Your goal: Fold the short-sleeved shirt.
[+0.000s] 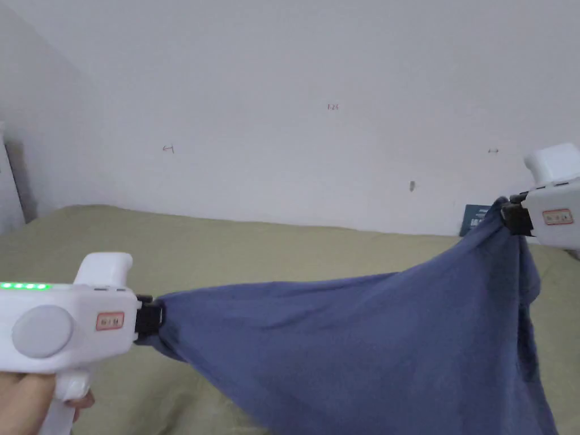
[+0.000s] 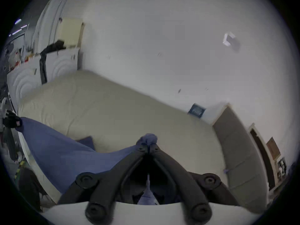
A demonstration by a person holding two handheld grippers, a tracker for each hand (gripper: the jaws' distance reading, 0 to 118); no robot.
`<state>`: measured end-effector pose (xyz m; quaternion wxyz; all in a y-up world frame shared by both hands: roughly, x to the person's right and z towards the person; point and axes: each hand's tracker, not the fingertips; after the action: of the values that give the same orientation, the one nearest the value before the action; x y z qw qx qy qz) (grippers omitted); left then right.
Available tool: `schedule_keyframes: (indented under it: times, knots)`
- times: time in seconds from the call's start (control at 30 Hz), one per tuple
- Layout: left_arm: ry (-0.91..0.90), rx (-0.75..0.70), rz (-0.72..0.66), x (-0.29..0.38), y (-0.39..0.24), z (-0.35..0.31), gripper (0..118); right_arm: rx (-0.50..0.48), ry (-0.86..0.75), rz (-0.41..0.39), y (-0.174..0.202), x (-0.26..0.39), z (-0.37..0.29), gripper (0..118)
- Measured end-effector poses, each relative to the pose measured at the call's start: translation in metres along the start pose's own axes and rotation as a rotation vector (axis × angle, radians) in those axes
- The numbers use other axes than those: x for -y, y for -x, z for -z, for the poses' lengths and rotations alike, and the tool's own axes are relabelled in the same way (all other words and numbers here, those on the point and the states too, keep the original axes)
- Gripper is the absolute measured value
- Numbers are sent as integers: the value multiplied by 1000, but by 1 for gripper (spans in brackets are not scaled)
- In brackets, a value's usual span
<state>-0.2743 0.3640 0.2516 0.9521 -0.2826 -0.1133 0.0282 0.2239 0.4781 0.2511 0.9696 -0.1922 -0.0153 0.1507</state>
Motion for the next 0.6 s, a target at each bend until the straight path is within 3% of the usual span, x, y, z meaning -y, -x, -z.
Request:
schedule_keyframes:
  times: [0.27, 0.6]
  knots:
    - [-109, -57, 77, -156, -49, -5, 4, 182, -114, 70, -72, -54, -77, 0]
    - [-184, -191, 71, -228, -69, -3, 4, 217, -215, 163, -93, -101, -42, 0]
